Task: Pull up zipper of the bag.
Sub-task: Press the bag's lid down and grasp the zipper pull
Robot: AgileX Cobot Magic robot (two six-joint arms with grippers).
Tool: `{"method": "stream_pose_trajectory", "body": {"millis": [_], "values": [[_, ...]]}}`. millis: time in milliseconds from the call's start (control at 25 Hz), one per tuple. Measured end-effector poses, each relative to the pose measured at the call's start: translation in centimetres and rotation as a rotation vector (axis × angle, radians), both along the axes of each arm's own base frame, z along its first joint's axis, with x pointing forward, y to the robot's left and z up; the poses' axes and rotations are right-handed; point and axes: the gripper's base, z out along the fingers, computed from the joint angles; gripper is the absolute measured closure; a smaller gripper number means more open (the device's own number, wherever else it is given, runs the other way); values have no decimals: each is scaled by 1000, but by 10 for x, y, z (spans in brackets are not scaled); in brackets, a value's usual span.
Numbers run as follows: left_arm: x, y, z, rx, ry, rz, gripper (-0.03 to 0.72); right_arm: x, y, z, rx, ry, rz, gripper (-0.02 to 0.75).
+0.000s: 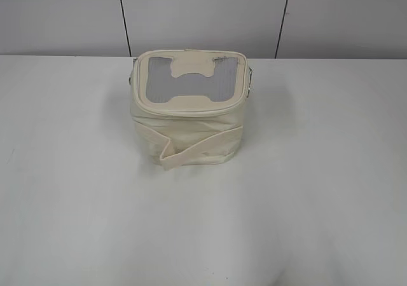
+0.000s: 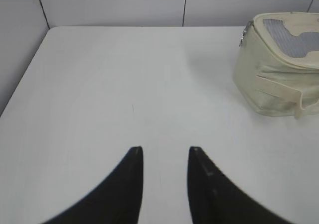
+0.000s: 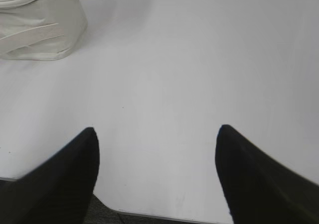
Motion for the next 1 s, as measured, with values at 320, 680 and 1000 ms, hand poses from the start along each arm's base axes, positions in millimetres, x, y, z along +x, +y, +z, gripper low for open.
{"method": "stream_pose_trajectory", "body": {"millis": [320,680,1000], "values": [[0,0,0,0,0,0,446,0,0,0,0,0,0,171],[0,0,0,0,0,0,446,0,0,0,0,0,0,171],[0,0,0,0,0,0,446,0,2,0,19,2,13,171]]}}
